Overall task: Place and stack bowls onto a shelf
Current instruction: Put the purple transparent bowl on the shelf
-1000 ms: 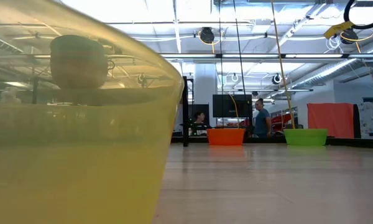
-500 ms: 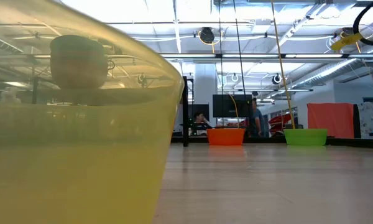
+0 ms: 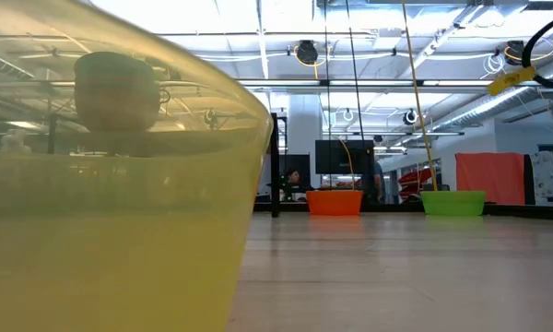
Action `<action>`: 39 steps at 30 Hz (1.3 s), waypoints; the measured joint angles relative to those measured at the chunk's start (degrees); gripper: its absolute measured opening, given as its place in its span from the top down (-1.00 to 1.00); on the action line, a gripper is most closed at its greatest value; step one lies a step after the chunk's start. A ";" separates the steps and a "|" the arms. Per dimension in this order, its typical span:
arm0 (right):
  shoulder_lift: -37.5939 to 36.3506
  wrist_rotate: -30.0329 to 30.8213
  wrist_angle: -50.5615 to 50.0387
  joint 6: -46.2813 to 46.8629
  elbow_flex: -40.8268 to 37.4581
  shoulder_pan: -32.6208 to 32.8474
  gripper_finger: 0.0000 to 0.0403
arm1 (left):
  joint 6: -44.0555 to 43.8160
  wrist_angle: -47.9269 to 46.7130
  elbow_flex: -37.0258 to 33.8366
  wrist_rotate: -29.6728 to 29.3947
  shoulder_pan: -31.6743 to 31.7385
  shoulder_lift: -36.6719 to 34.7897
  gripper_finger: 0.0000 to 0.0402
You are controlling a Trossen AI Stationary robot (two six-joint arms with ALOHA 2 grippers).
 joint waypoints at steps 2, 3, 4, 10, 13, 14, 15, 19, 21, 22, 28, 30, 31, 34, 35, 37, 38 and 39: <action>1.19 -0.01 0.32 0.00 0.09 -0.02 0.48 | 0.00 0.00 0.00 0.00 0.00 0.01 0.56; 1.72 -0.02 0.41 0.00 0.14 -0.04 0.54 | 0.00 0.00 0.00 0.00 0.00 0.00 0.56; 2.06 -0.05 0.45 0.00 0.17 -0.07 0.60 | 0.00 0.01 0.00 0.00 0.00 0.01 0.56; 1.34 1.66 0.02 1.24 0.07 -0.49 0.96 | 0.02 0.00 -0.01 0.00 0.00 0.02 0.56; -0.52 4.72 -0.97 5.28 -0.01 -1.65 0.98 | 0.02 0.00 -0.02 0.00 0.00 0.02 0.56; -1.41 4.73 -1.40 5.98 -0.02 -2.21 0.99 | 0.07 0.00 -0.02 0.00 0.00 0.02 0.56; -2.48 4.61 -2.13 6.60 -0.01 -2.72 0.99 | 0.17 0.00 -0.02 0.00 0.00 0.02 0.56; -7.59 4.81 -11.18 8.37 1.77 -5.56 0.99 | 1.23 0.00 -0.02 0.00 0.00 0.02 0.56; -10.07 6.00 -18.02 7.38 4.48 -7.46 1.00 | 1.70 0.00 -0.02 0.00 0.00 0.02 0.56; -11.23 7.00 -21.78 6.29 6.23 -8.47 1.00 | 1.72 0.00 -0.02 -0.01 0.00 0.02 0.56; -15.08 13.11 -40.28 -3.78 19.42 -16.10 1.00 | 3.75 0.00 -0.02 -0.02 0.00 0.02 0.56; -14.97 15.90 -44.69 -7.99 24.42 -18.86 1.00 | 4.80 0.00 -0.02 -0.02 0.00 0.02 0.56; -14.65 17.18 -46.46 -10.30 26.97 -20.36 1.00 | 5.39 0.00 -0.02 -0.02 0.00 0.02 0.56; -12.98 22.54 -49.27 -16.14 34.32 -25.65 1.00 | 6.21 0.00 -0.02 -0.02 0.00 0.02 0.56; -12.21 24.03 -49.37 -17.96 36.73 -27.69 1.00 | 6.21 0.00 -0.02 -0.02 0.00 0.02 0.56; -10.30 25.64 -49.27 -22.43 41.37 -31.79 1.00 | 6.16 0.00 -0.02 -0.02 0.00 0.02 0.56; -9.19 25.73 -49.08 -24.91 43.68 -33.69 1.00 | 6.16 0.00 -0.02 -0.02 0.00 0.02 0.56; -8.13 25.72 -48.71 -27.56 45.75 -35.33 1.00 | 6.16 0.00 -0.02 -0.02 0.00 0.02 0.56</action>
